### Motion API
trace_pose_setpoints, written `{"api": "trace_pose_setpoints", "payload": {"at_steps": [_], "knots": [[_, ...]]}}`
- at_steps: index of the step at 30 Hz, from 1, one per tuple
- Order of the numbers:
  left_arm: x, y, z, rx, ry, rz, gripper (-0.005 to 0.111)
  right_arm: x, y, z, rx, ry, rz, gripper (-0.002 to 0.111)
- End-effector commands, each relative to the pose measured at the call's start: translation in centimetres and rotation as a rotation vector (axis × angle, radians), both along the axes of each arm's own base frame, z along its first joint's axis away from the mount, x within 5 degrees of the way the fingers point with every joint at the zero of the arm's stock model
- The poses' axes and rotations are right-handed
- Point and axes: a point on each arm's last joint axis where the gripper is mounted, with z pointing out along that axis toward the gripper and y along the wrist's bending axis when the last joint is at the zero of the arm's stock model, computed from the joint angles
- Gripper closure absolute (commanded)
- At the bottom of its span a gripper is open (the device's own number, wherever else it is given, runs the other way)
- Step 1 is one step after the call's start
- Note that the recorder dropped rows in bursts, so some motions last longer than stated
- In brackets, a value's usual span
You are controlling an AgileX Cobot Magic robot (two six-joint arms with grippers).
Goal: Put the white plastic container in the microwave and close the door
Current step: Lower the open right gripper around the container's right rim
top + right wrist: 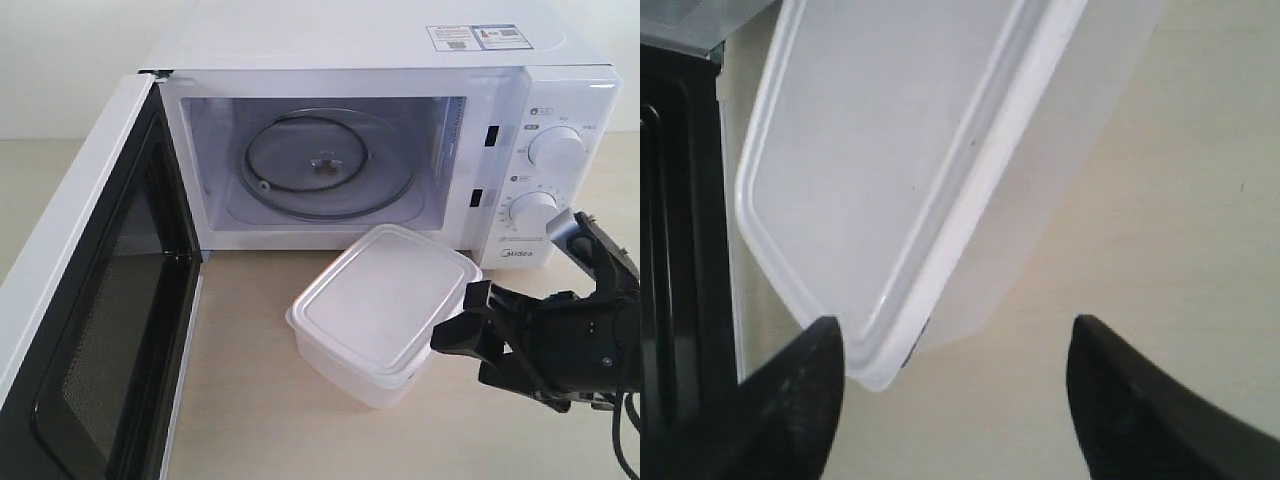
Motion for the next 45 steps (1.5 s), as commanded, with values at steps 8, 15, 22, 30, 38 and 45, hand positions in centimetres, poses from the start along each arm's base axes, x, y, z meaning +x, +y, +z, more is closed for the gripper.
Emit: {"api": "trace_pose_setpoints", "payload": {"at_steps": [8, 15, 22, 30, 38, 45], "knots": [[0.0, 0.0, -0.1, -0.006, 0.003, 0.005, 0.102, 2.0, 0.8, -0.7, 0.133, 0.075, 0.026, 0.046], [0.0, 0.0, -0.1, -0.006, 0.003, 0.005, 0.102, 3.0, -1.1, 0.0, 0.238, 0.043, -0.006, 0.046], [0.0, 0.0, -0.1, -0.006, 0.003, 0.005, 0.102, 3.3, -1.6, -1.5, 0.281, 0.075, 0.017, 0.046], [0.0, 0.0, -0.1, -0.006, 0.003, 0.005, 0.102, 4.4, -1.7, -3.1, 0.237, 0.090, 0.029, 0.047], [0.0, 0.0, -0.1, -0.006, 0.003, 0.005, 0.102, 5.4, -2.4, -3.3, 0.164, 0.101, -0.040, 0.047], [0.0, 0.0, -0.1, -0.006, 0.003, 0.005, 0.102, 6.3, -2.5, -2.9, 0.169, 0.104, -0.080, 0.047]]}}
